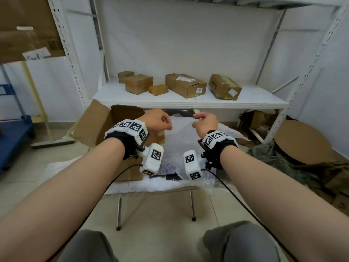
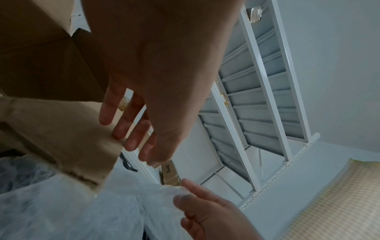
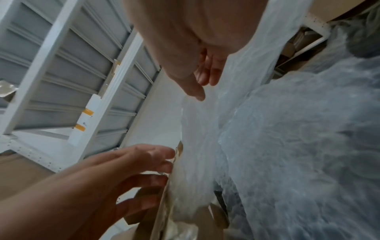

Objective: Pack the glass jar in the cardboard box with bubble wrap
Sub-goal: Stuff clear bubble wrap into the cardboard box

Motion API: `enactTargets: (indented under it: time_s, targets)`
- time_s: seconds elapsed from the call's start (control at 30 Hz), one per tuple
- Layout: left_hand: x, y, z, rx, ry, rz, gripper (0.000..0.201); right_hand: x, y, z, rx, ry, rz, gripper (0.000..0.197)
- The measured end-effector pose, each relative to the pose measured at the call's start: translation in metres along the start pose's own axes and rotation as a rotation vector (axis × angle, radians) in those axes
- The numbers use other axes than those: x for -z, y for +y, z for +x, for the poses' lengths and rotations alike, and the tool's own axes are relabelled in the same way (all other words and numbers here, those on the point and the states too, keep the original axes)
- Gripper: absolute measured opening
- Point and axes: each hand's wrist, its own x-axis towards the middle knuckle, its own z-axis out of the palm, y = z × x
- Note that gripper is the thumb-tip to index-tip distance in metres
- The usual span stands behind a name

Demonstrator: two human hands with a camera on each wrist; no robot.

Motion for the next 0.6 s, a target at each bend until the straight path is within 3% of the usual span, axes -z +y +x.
enactTargets:
  time_s: [0.17, 0.3, 0.5, 0.6]
  targets:
    - [-0.005, 0.006, -0.012, 0.004, 0.016, -0.007, 0.018, 0.017, -0.005, -0.014, 0.046, 0.070, 0.079, 0.016]
    - [-0.009, 0.010, -0.021, 0.047, 0.065, -0.117, 0.029, 0.014, -0.009, -0.020, 0.015, 0.084, 0.240, 0.027]
    - [-0.011, 0.005, -0.021, 0.239, 0.016, -0.688, 0.074, 0.026, -0.016, -0.035, -0.016, -0.064, 0.782, 0.032]
    - [-0.013, -0.003, -0.021, 0.311, -0.006, -0.827, 0.088, 0.028, -0.020, -0.041, -0.001, -0.130, 0.995, 0.030]
